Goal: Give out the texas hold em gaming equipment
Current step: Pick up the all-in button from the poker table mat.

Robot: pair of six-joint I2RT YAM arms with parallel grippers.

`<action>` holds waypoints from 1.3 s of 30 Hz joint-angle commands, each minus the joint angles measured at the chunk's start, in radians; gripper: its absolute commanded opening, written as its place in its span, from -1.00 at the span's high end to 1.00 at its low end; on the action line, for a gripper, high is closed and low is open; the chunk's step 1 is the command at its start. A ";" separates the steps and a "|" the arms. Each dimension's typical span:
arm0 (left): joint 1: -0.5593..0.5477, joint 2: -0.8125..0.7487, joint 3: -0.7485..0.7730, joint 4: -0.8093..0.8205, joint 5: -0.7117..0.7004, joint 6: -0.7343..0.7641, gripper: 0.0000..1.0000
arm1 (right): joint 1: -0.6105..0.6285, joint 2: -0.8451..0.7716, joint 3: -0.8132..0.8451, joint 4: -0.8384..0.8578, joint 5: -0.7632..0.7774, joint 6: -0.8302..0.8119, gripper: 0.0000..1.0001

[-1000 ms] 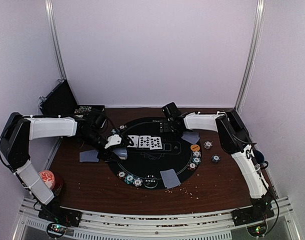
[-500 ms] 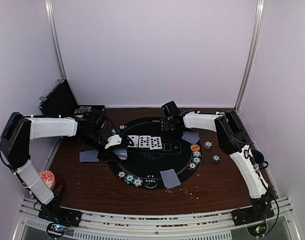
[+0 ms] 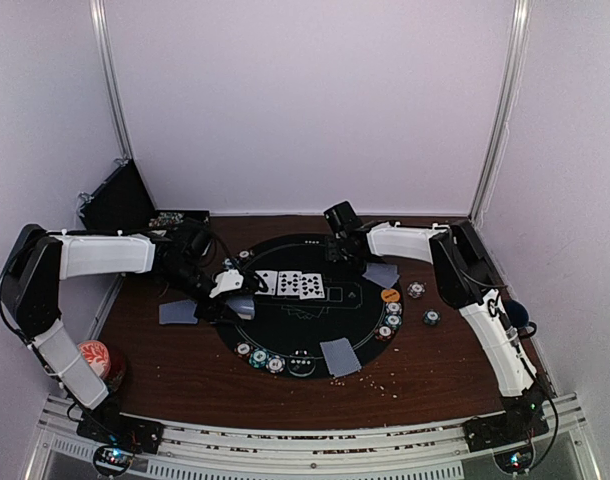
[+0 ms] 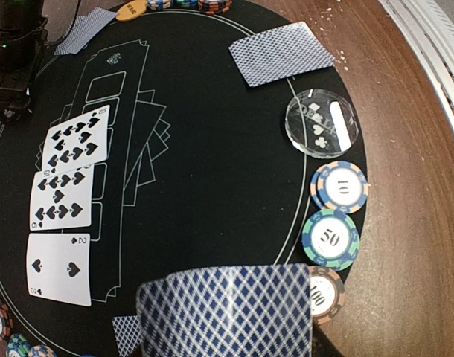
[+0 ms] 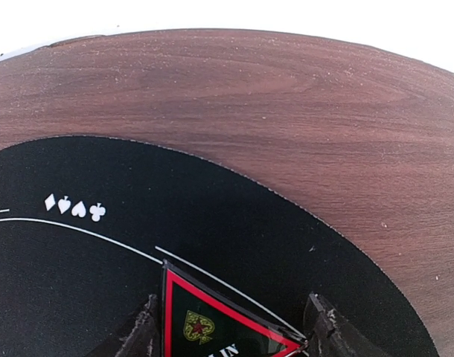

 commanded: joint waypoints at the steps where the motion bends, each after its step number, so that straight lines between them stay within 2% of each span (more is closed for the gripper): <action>1: -0.005 0.010 0.006 0.014 0.012 0.011 0.15 | 0.004 -0.012 -0.056 -0.012 -0.031 0.001 -0.03; 15: -0.005 0.006 0.009 0.020 0.008 -0.002 0.15 | 0.060 -0.109 -0.125 0.056 -0.024 -0.051 -0.02; 22: 0.012 0.000 0.016 0.017 0.015 -0.007 0.16 | 0.075 -0.146 -0.163 0.106 -0.080 -0.100 -0.02; 39: 0.147 -0.010 0.075 -0.087 0.016 0.078 0.16 | 0.147 -0.203 -0.157 0.142 -0.208 -0.312 -0.01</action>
